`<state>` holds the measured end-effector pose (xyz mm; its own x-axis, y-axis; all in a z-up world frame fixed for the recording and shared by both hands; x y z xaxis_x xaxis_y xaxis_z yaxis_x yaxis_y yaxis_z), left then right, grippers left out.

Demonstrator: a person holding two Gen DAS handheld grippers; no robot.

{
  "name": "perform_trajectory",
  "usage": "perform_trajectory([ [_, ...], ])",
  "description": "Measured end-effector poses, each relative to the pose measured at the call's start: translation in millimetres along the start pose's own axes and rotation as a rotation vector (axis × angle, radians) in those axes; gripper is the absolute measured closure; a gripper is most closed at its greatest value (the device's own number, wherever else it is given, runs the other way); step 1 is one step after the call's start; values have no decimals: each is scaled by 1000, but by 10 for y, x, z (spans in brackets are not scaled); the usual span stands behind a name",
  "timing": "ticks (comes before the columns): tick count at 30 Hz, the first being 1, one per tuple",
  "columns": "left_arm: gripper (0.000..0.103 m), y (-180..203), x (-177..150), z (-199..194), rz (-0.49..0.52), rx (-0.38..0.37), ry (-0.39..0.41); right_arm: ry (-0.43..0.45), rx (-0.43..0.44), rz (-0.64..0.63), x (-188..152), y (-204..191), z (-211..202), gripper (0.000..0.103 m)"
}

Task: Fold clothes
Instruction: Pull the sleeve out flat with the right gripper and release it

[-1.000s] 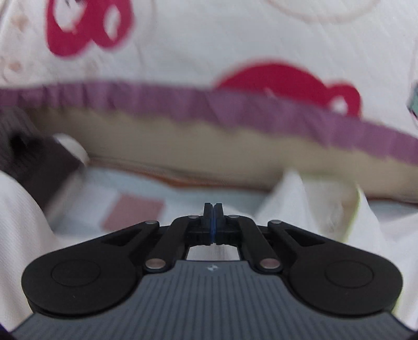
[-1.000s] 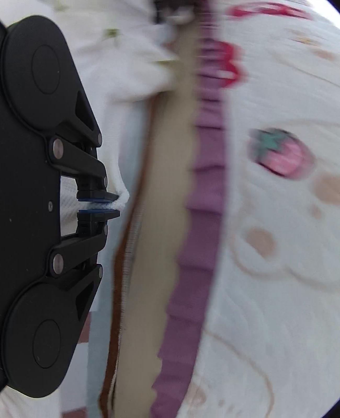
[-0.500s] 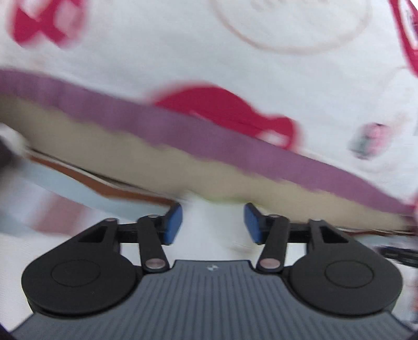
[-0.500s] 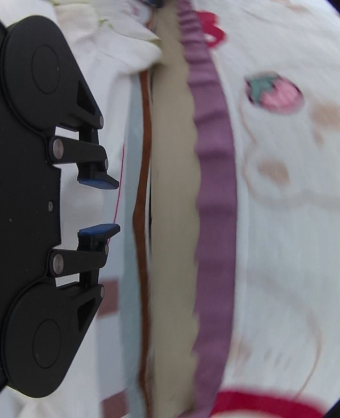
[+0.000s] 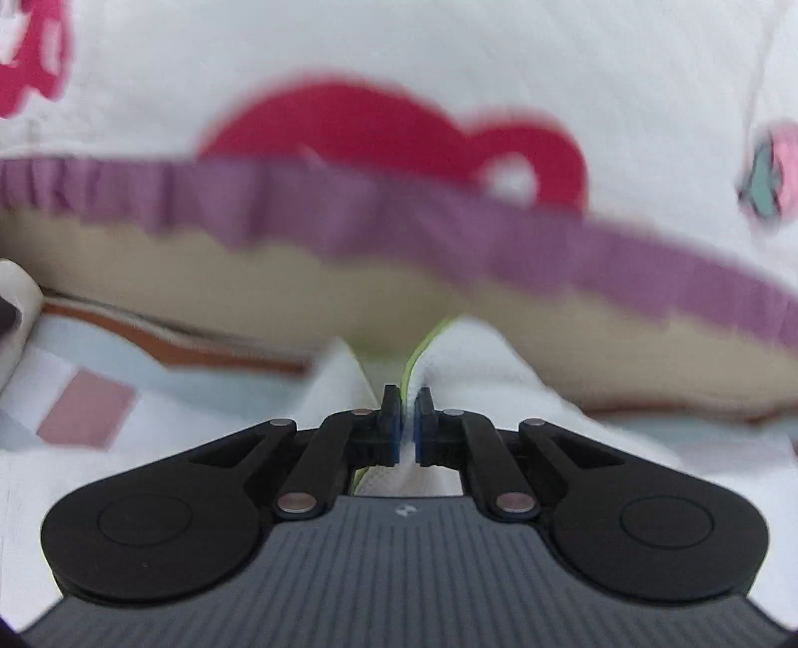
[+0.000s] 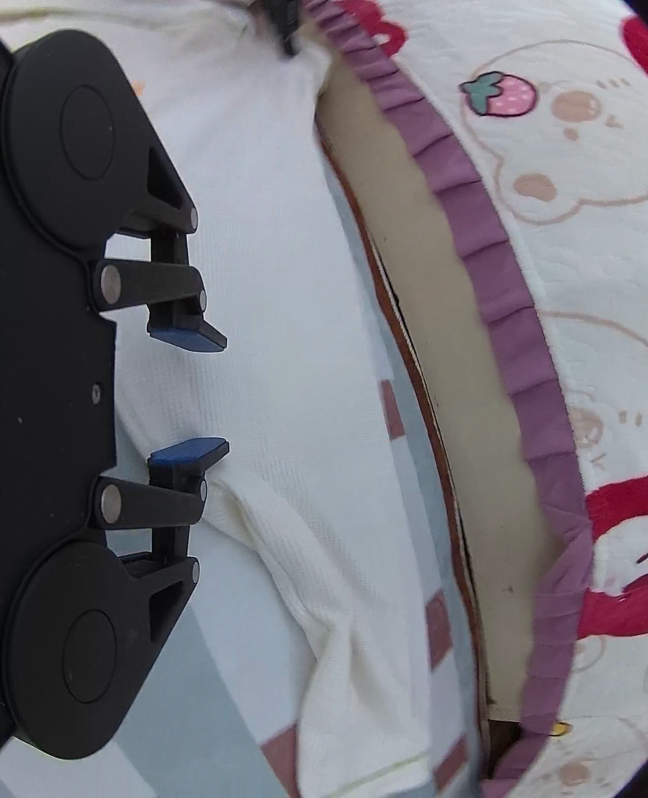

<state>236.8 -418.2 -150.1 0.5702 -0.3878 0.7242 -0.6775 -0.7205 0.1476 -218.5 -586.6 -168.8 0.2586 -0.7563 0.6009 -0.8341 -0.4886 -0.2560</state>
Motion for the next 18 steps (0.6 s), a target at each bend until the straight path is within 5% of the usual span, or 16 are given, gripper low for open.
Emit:
perform_trajectory([
  [2,64,-5,-15,-24,-12,-18,3,3,-1,-20,-19,9,-24,60],
  [7,52,111,-113,-262,9,-108,13,23,-47,48,-42,350,-166,60],
  [9,50,156,-142,-349,-7,-172,-22,34,-98,70,-64,570,-271,59],
  [13,49,280,-182,-587,57,-92,-6,39,-132,166,-130,1121,-525,59],
  [18,52,456,-463,-981,143,-95,28,60,-125,229,-202,1655,-907,58],
])
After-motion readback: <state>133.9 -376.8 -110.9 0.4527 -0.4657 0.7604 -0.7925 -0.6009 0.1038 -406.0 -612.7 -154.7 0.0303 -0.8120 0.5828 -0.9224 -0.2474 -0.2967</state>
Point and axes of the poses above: each gripper's, at about its wrist camera, not at the fingertips, and z roughly the way its jaws point, y to its right, x to its top, the point moved 3 cm from there along z, roughly the way its jaws point, and after that the axes turned 5 degrees about -y, right-handed, at the moved point
